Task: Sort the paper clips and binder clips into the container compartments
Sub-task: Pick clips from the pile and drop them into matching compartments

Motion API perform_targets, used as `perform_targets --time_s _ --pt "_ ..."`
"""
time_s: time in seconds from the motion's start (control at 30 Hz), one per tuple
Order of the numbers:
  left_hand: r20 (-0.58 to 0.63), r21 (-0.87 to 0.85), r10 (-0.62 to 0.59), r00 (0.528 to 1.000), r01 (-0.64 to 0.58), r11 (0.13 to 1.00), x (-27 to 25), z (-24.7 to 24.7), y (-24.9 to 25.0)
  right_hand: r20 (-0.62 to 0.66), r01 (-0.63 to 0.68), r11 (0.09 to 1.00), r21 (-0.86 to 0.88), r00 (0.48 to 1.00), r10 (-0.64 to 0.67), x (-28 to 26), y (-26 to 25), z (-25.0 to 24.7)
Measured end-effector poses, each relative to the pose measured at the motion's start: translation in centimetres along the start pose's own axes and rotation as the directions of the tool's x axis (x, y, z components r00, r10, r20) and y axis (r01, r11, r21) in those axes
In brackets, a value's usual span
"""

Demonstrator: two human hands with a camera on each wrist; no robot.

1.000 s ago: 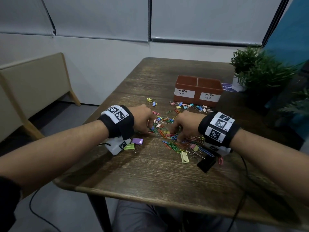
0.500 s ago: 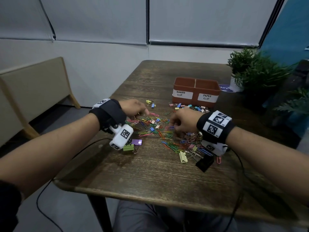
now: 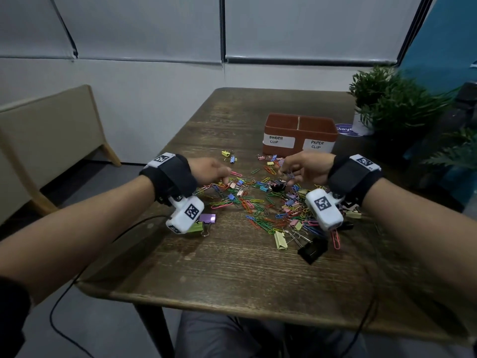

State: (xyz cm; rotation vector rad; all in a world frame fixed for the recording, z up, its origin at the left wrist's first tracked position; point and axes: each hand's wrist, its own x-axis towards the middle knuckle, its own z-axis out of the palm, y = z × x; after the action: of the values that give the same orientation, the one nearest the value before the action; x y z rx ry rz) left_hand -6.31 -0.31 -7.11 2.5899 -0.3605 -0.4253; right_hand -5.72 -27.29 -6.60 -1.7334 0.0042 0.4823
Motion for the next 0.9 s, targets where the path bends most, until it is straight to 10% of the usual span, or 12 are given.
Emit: perform_targets --time_s 0.3,0.9 --pt "-0.009 0.646 -0.116 0.993 0.094 0.757 -0.8 0.4 1.9 0.055 -0.009 0.989 -0.147 0.998 0.017 0.4 0.5 1.0" --pt "0.109 0.541 0.168 0.98 -0.2 0.817 -0.9 -1.8 2.2 -0.017 0.072 0.98 -0.183 0.997 -0.076 0.5 -1.0 -1.2"
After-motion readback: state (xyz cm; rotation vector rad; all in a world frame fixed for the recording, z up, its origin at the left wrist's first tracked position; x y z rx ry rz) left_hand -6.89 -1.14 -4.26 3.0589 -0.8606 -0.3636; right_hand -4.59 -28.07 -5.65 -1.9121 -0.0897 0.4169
